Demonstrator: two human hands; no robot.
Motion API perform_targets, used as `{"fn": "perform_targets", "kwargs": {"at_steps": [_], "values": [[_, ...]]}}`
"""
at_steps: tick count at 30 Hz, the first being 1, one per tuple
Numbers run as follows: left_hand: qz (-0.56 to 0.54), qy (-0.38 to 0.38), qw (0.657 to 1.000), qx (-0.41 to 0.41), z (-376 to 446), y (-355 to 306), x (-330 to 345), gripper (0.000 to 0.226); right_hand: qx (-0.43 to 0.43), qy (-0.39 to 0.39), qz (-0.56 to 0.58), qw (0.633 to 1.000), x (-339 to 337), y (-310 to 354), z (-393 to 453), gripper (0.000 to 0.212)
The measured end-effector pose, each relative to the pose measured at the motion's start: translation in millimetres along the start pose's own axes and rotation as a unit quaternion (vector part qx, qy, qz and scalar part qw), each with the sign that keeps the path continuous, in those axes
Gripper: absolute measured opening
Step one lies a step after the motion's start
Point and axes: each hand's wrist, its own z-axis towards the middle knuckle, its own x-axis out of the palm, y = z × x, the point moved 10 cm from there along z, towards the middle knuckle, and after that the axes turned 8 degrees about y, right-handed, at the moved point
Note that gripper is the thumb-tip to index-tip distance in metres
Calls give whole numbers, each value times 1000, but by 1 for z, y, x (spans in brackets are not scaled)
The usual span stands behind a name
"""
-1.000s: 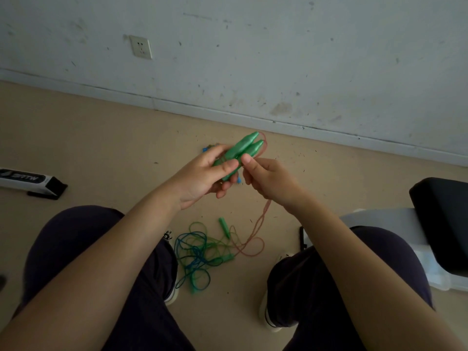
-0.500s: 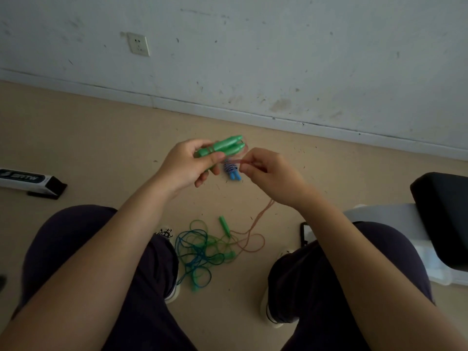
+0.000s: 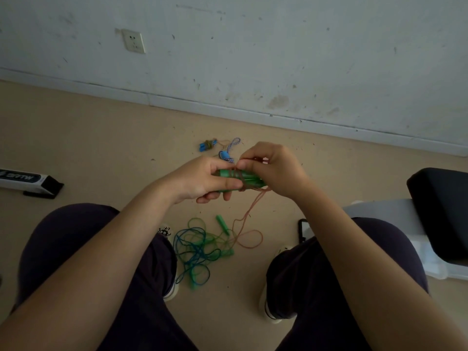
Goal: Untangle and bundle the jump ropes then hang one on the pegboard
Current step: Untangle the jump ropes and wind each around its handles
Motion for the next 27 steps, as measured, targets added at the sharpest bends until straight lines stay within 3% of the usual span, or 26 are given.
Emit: {"fn": "perform_targets", "kwargs": {"at_steps": [3,7,12,16,21,27], "values": [[-3,4,1000,7,-1,-1,1,6,38,5,48,998,3,-10,0,8],[-31,6,999,-6,1,4,2,28,41,-22,62,997,1,-11,1,11],[-79,11,997,-4,0,4,7,38,54,-17,81,995,8,-11,1,9],[-104,-15,994,18,-1,-1,3,27,51,-29,110,992,6,-12,1,7],[-102,-26,994,-7,-1,2,6,36,63,-41,147,986,5,-19,0,23],[-95,-44,994,-21,0,4,5,39,72,-36,120,990,5,-24,2,19]]}}
